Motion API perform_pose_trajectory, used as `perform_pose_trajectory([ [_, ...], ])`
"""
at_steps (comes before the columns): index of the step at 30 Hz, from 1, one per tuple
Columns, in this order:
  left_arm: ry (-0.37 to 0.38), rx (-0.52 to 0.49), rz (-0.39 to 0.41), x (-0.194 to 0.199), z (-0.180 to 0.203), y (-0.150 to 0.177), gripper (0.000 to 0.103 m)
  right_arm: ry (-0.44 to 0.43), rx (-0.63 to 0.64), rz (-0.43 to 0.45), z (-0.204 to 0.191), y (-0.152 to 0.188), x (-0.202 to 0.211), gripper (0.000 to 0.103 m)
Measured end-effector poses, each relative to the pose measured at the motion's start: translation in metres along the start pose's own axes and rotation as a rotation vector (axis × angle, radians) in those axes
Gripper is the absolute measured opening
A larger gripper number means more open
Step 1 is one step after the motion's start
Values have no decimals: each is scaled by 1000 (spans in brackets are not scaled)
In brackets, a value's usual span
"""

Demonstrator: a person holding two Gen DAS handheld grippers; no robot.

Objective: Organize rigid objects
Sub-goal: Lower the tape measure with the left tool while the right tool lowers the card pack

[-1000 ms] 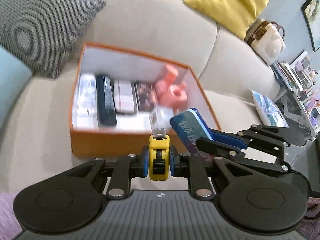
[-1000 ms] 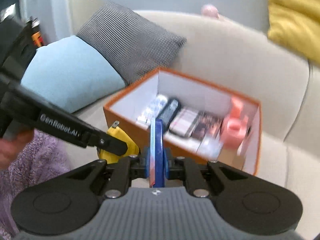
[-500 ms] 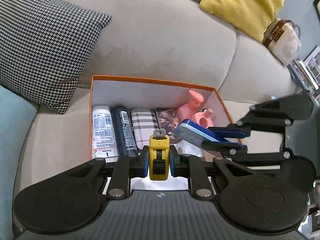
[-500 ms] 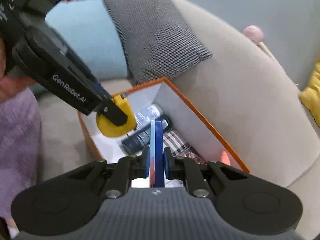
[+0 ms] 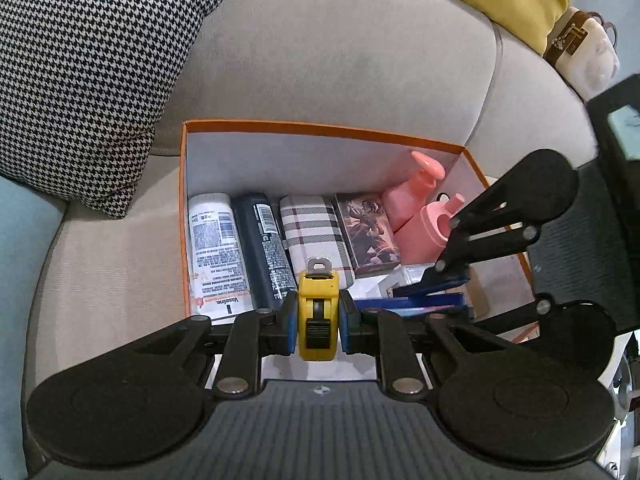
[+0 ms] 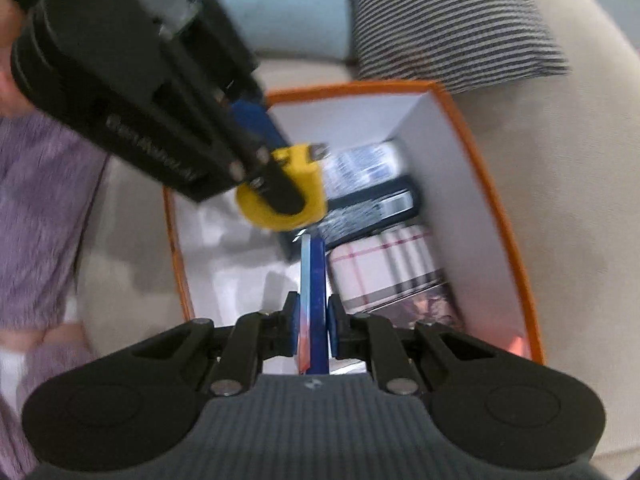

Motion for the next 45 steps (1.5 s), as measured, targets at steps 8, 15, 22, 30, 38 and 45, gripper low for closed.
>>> perform_pose_trajectory([
  [8, -11, -28, -22, -10, -2, 3, 21, -81, 181, -102, -13, -4, -27, 14],
  [15, -6, -31, -34, -16, -5, 3, 21, -107, 243, -158, -15, -7, -44, 14],
  [22, 0, -29, -47, -21, -7, 4, 21, -90, 281, -176, -11, -9, -53, 14],
  [30, -1, -27, -58, -30, -5, 4, 21, -76, 211, -154, 4, -8, -46, 16],
  [38, -3, -28, -63, -30, -6, 5, 21, -120, 125, -171, -1, 2, -65, 12],
  [45, -4, -37, -90, -31, -6, 6, 21, -124, 49, -187, -1, 2, -66, 14],
])
Point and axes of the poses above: each gripper's, at about its wrist camera, not at the fingertips, and x roughly against the way its jaws point, z to its right, y to its underside, the point moved 9 cm from there along -x, roughly the way its jaws point, and after that the axes turned 7 degrees about -z, right-handed, at the moved point
